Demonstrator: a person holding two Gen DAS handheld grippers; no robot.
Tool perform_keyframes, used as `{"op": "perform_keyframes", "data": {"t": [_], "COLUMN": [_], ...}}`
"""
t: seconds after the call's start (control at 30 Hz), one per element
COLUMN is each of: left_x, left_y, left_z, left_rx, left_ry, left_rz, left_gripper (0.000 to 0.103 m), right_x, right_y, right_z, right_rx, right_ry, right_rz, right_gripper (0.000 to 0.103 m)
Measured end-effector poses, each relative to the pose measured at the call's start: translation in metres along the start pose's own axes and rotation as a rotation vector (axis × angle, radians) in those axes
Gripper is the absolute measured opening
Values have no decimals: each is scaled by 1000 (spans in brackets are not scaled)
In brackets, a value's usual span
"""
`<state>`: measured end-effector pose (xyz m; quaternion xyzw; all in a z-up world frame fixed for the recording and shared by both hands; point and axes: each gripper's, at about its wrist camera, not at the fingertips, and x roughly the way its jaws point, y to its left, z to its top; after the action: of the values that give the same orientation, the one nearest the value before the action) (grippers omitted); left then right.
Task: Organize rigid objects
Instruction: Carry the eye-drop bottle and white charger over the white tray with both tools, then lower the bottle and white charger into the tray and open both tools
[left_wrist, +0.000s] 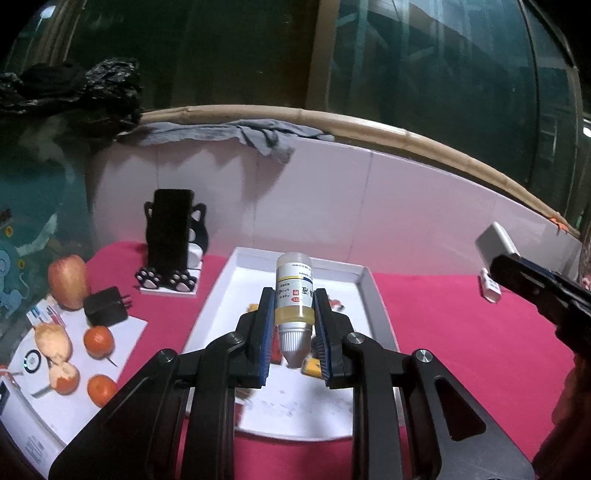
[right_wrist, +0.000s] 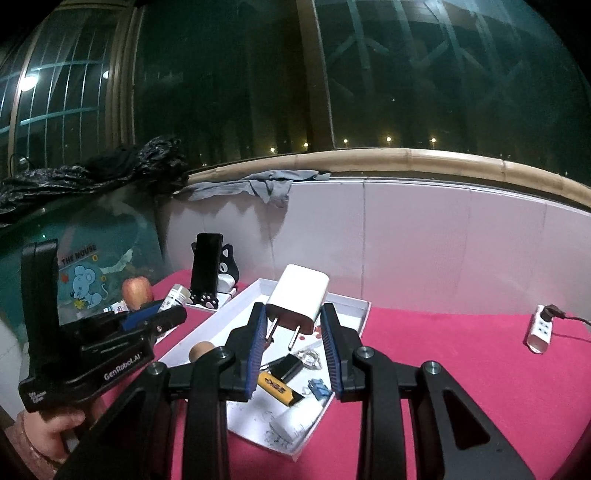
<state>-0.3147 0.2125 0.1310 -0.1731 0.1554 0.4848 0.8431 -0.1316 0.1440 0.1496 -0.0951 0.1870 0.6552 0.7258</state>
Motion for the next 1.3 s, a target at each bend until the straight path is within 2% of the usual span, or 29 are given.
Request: {"op": "perform_keyframes", "data": {"t": [0.27, 0.53, 1.3], "left_x": [13, 28, 88], "left_y": [14, 13, 3], "left_z": [15, 23, 36], "left_rx": [11, 41, 91], "left_ry": [1, 16, 112], "left_rz": [32, 41, 72], "left_gripper": [20, 20, 20], "right_x": [19, 34, 94], "right_y": [9, 13, 9], "right_z": [8, 10, 17], "right_rx": [3, 1, 30], "right_ry": [13, 34, 115], "right_rz": [17, 14, -27], "right_gripper": [29, 29, 29]}}
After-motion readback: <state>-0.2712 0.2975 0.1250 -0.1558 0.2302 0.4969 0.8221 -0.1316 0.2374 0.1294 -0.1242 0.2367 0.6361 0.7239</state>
